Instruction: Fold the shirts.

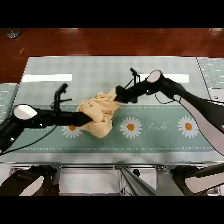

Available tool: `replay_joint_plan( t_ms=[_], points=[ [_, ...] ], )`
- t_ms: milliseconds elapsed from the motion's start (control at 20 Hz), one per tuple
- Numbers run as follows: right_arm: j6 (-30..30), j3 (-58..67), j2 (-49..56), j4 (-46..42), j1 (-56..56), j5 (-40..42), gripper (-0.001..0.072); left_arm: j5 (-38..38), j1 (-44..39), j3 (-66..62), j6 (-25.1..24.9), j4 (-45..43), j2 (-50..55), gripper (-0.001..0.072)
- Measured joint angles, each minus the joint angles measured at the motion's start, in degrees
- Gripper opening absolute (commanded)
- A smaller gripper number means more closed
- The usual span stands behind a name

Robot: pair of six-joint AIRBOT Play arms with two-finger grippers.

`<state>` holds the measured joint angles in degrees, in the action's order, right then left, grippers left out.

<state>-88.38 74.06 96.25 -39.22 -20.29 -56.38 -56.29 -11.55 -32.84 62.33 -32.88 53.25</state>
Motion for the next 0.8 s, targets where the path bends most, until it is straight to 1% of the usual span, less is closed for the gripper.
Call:
replay_joint_plan(
  t_ms=[150, 300, 450, 550, 650, 800],
  points=[
    [-0.2, 10.6, -4.6, -4.3, 3.5, -3.1, 0.0034, -2.5, 6.4, -9.5, 0.0, -0.6, -1.4, 0.0023],
    [-1.1, 23.2, -11.0, -10.2, 6.9, -5.2, 0.0034, -4.1, 13.0, -23.1, 1.1, -1.0, -2.0, 0.0023],
    [-1.0, 33.7, -19.9, -17.6, 8.4, -8.9, 0.0034, -7.6, 18.7, -38.1, 1.8, -1.0, -2.4, 0.0024],
    [-0.5, 37.3, -26.8, -22.6, 8.9, -11.7, 0.0035, -10.8, 21.8, -46.7, 2.3, -2.1, -3.1, 0.0024],
    [-0.3, 39.1, -33.8, -27.3, 9.1, -15.6, 0.0035, -13.1, 24.1, -52.9, 4.0, -5.4, -5.0, 0.0023],
    [-0.4, 39.8, -43.2, -33.1, 9.3, -22.7, 0.0035, -15.9, 26.0, -57.2, 8.2, -15.4, -9.6, 0.0024]
  ],
)
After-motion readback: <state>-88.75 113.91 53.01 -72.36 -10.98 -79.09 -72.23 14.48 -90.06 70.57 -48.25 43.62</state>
